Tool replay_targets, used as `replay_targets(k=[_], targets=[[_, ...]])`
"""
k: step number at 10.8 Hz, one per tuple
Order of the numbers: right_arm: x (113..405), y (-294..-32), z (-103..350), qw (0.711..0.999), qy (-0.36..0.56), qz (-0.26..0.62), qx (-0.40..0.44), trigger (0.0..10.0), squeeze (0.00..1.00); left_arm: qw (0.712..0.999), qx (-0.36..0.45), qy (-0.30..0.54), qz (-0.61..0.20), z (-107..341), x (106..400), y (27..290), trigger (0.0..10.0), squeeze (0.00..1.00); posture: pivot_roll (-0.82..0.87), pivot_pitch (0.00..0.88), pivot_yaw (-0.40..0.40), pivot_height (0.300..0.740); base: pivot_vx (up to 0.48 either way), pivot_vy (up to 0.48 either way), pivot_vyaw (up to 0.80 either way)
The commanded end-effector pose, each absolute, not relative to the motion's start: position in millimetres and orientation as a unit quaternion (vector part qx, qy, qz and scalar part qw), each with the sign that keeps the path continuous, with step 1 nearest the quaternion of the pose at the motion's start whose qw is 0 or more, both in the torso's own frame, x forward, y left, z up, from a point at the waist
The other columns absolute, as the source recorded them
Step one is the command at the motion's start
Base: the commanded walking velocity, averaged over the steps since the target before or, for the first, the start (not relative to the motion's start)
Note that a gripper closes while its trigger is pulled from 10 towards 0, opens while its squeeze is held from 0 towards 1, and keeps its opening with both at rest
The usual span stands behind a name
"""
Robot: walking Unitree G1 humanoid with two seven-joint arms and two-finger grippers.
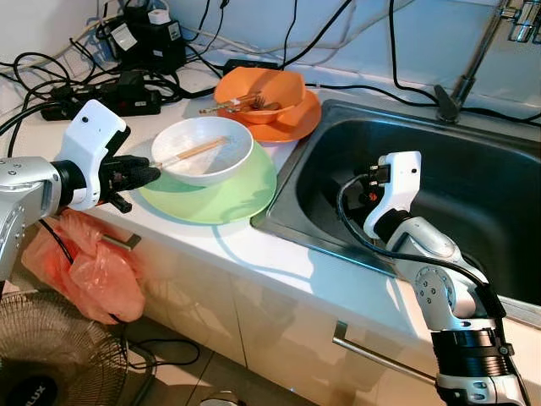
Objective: Kitchen organization
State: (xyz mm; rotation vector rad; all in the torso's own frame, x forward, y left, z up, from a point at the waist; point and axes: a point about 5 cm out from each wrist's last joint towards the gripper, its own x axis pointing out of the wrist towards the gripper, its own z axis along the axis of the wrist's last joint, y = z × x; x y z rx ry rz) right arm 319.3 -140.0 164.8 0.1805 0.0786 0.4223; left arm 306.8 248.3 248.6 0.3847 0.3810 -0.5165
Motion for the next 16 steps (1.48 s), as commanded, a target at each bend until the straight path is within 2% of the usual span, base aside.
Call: replay_targets(k=[1, 5, 8, 10, 11, 12, 13, 16], targets=[[320.0, -139.9, 164.1, 0.974, 0.04, 0.204, 0.085, 10.0, 0.0, 0.931, 0.188, 0.184, -0.254, 249.1, 307.6, 248.7, 0.0, 0.0, 0.3, 0.032, 0.04, 0.74, 0.0, 0.0, 0.0], [321.7, -140.9, 164.7, 0.975, 0.037, 0.202, 0.087, 10.0, 0.0, 0.941, 0.207, 0.137, -0.232, 269.8, 311.0, 249.8, 0.0, 0.0, 0.31, 0.031, 0.035, 0.74, 0.0, 0.0, 0.0], [324.5, -141.4, 166.7, 0.975, 0.032, 0.197, 0.093, 10.0, 0.0, 0.957, 0.204, 0.038, -0.204, 298.7, 317.5, 245.5, 0.0, 0.0, 0.31, 0.029, 0.031, 0.74, 0.0, 0.0, 0.0], [327.6, -144.6, 172.3, 0.976, 0.017, 0.175, 0.128, 10.0, 0.0, 0.967, 0.19, -0.057, -0.161, 314.7, 324.8, 239.3, 0.0, 0.0, 0.31, 0.03, 0.027, 0.74, 0.0, 0.0, 0.0], [330.9, -149.0, 180.3, 0.973, -0.003, 0.156, 0.171, 10.0, 0.0, 0.961, 0.192, -0.107, -0.17, 312.1, 329.3, 214.3, 0.0, 0.0, 0.3, 0.03, 0.026, 0.74, 0.0, 0.0, 0.0], [331.9, -150.3, 184.1, 0.97, -0.01, 0.155, 0.189, 10.0, 0.0, 0.956, 0.195, -0.124, -0.179, 309.7, 330.6, 201.9, 0.0, 0.0, 0.3, 0.028, 0.025, 0.74, 0.0, 0.0, 0.0], [332.5, -150.6, 196.1, 0.955, -0.029, 0.167, 0.244, 10.0, 0.0, 0.945, 0.192, -0.165, -0.206, 304.0, 334.4, 168.9, 0.0, 0.0, 0.29, 0.026, 0.025, 0.74, 0.0, 0.0, 0.0], [325.3, -141.6, 215.7, 0.917, -0.049, 0.218, 0.33, 10.0, 0.0, 0.929, 0.177, -0.202, -0.255, 280.8, 342.5, 115.3, 0.0, 0.0, 0.26, 0.02, 0.035, 0.74, 0.0, 0.0, 0.0]])
